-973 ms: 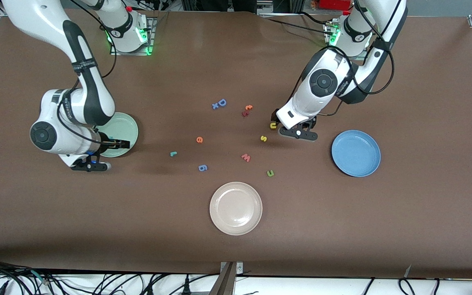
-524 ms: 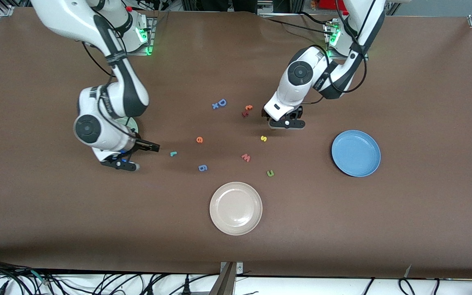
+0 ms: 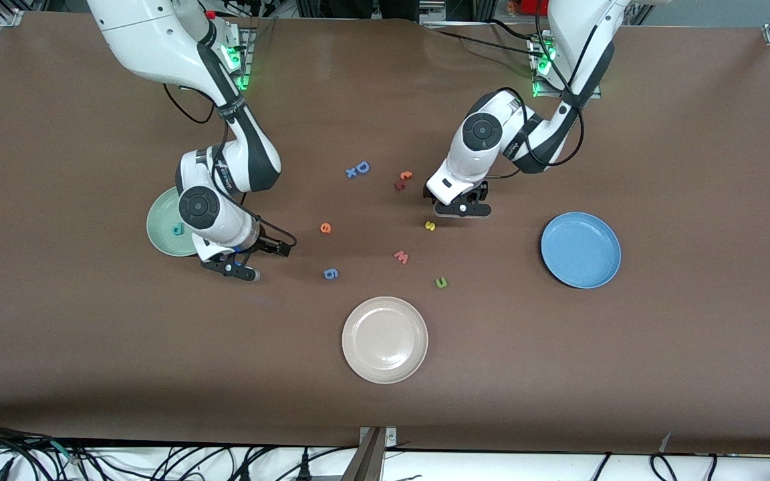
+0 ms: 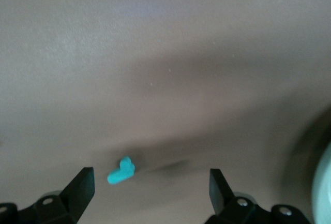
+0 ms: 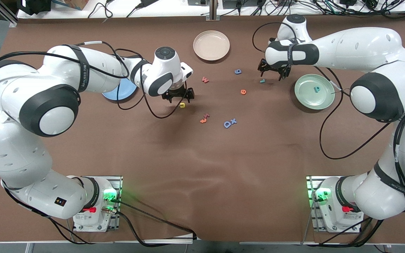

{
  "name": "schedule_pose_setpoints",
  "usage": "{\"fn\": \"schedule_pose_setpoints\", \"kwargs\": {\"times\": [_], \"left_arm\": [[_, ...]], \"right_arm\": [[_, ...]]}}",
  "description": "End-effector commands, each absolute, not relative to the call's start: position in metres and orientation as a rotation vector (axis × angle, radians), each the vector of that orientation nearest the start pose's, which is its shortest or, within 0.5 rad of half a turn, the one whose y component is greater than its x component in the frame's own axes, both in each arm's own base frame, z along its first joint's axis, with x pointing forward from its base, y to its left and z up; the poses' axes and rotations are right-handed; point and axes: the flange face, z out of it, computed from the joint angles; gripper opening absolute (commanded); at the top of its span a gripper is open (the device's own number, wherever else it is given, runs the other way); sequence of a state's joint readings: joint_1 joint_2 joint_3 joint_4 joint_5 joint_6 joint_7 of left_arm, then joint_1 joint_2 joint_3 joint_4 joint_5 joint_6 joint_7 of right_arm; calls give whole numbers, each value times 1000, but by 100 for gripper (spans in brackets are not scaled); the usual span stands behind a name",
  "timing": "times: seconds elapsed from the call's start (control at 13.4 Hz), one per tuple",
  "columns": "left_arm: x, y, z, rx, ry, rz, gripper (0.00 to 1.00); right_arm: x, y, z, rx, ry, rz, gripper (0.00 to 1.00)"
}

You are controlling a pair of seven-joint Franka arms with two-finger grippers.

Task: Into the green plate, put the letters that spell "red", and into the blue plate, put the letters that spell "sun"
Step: 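Grasp the u with the left gripper while the right gripper grasps the j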

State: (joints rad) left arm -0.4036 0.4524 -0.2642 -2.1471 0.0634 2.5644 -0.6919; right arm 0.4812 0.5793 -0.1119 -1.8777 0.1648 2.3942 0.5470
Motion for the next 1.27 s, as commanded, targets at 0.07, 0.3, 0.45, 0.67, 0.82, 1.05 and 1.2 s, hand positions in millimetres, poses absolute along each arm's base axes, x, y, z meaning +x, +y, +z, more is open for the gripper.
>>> {"fn": "schedule_pose_setpoints", "kwargs": {"times": [0.07, 0.3, 0.45, 0.67, 0.82, 1.05, 1.2], "left_arm": [[443, -365, 183, -3188, 37, 84, 94], [441, -367, 181, -3185, 45, 87, 90], [441, -365, 179, -3175, 71, 76, 89], [442, -365, 178, -3176, 74, 68, 87], [442, -366, 175, -3185, 76, 57, 87], [443, -366, 171, -3185, 104, 28, 85], [442, -366, 170, -3180, 114, 23, 81]], "right_arm": [[579, 256, 190, -3059, 510, 47, 98], [574, 265, 169, -3057, 546, 33, 98], [571, 270, 167, -3061, 548, 39, 96], [573, 264, 166, -3065, 541, 46, 87], [573, 264, 166, -3067, 536, 48, 66], [572, 262, 165, -3074, 529, 66, 38], [572, 261, 166, -3075, 529, 65, 13]]}}
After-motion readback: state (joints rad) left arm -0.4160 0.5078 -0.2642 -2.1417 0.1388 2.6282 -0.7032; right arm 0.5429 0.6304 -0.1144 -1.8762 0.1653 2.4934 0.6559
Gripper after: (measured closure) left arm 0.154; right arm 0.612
